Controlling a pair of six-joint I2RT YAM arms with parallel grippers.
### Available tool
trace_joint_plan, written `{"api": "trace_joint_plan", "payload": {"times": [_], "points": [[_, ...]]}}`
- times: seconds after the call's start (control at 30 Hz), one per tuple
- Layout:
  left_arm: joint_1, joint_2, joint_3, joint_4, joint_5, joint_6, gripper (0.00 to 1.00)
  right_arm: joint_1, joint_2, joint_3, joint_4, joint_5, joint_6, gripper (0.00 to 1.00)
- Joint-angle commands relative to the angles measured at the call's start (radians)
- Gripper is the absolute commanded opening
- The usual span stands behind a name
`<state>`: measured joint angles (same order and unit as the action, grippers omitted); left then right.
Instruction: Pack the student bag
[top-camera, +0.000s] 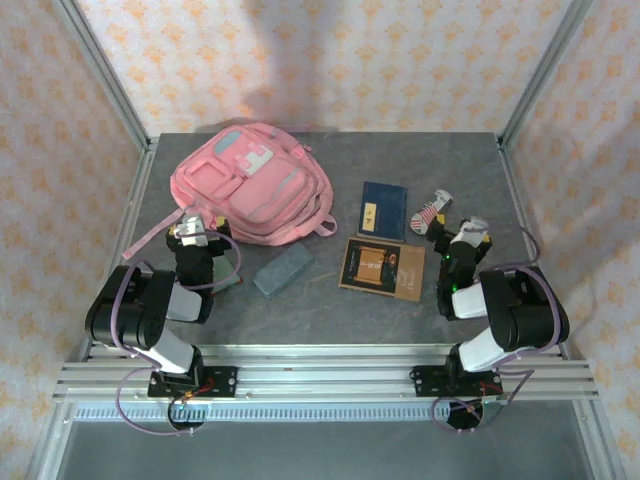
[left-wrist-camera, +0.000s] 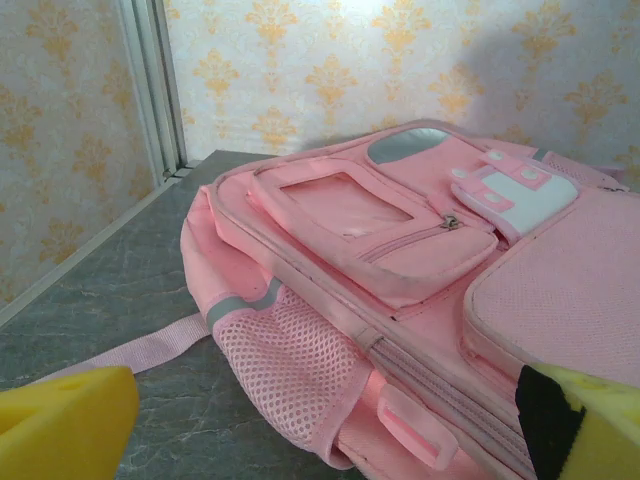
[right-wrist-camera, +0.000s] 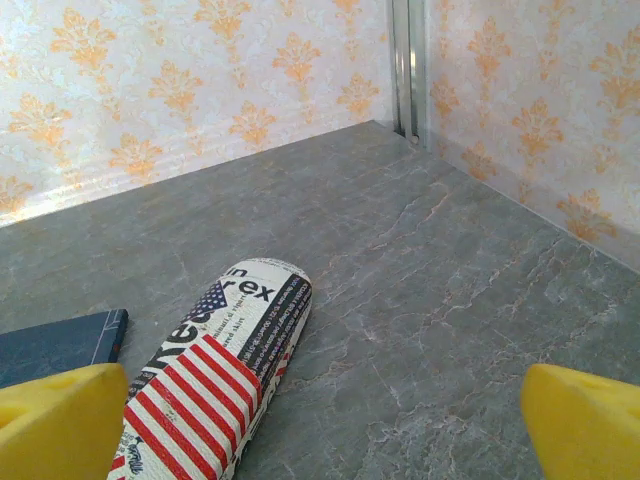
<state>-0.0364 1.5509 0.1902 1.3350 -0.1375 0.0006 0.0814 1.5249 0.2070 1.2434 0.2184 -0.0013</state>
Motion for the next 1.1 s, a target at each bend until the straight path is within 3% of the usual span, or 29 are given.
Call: {"api": "trace_joint_plan", "payload": {"times": [0.0,1.07], "points": [[0.007,-0.014,0.015,0.006,0.015,-0.002,0.99,-0.003,-0.009,0.006,0.021,-0.005,-0.003,1.00],[0.007,-0.014,0.015,0.006,0.015,-0.004,0.99,-0.005,-0.008,0.012,0.015,-0.008,-0.002,1.00]]}}
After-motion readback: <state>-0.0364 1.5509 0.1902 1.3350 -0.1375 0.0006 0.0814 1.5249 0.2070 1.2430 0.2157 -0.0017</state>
